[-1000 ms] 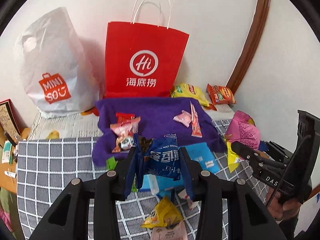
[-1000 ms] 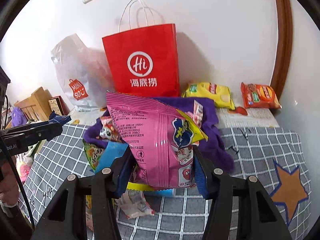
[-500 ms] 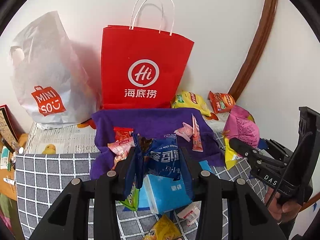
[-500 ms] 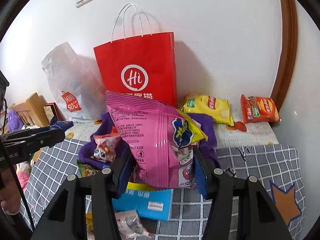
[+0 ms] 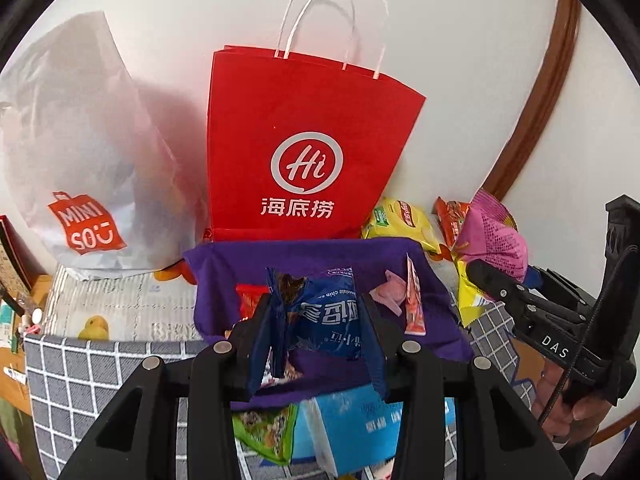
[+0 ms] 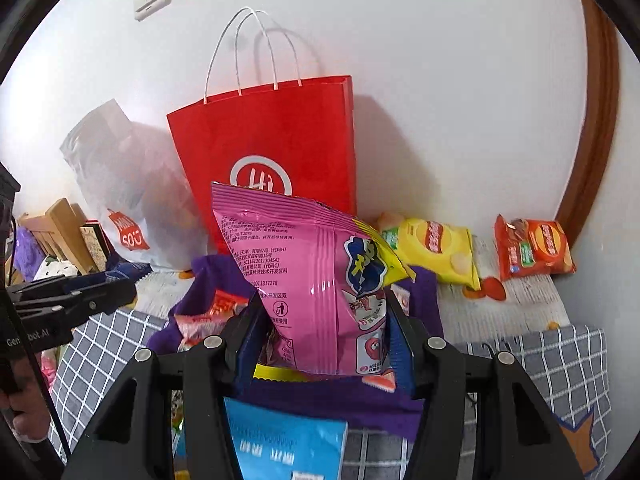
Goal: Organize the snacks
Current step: 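Carry the pink bag and blue packet with both tools over the purple towel, then lower both packets onto the purple towel and open both tools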
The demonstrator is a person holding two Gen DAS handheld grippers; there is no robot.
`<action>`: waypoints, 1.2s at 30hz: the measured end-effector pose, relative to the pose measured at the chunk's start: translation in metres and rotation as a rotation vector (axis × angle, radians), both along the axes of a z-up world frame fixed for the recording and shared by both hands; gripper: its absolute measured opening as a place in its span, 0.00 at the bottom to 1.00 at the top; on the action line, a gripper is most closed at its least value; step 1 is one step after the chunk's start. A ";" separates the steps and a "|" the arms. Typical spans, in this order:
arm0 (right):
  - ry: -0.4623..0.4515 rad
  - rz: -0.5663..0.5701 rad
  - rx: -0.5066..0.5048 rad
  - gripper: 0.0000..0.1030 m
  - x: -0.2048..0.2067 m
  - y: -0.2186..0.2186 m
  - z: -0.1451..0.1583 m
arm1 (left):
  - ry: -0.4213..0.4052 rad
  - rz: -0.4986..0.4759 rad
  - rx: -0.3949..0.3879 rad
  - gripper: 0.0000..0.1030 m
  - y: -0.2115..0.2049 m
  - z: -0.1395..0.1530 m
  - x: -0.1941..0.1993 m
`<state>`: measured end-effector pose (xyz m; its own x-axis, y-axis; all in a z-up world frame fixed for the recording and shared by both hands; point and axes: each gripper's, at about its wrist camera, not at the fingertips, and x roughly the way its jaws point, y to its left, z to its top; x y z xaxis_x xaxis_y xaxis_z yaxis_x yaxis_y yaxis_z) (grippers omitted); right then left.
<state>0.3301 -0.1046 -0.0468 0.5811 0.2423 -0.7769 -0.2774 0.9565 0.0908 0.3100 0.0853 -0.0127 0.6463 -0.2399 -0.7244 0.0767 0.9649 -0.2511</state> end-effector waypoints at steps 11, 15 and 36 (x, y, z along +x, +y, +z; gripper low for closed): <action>0.016 0.020 -0.008 0.53 0.041 0.010 -0.022 | 0.023 0.034 0.017 0.38 0.012 -0.018 0.039; 0.047 0.037 0.008 0.53 0.047 0.007 -0.043 | 0.038 0.037 0.010 0.38 0.016 -0.031 0.046; 0.211 0.162 -0.061 0.53 0.061 0.019 -0.108 | 0.156 0.007 -0.016 0.39 0.004 -0.080 0.067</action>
<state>0.3916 -0.0855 -0.1549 0.3623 0.2682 -0.8926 -0.4085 0.9065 0.1065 0.3765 0.0890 -0.0928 0.5280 -0.2485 -0.8121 0.0289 0.9609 -0.2752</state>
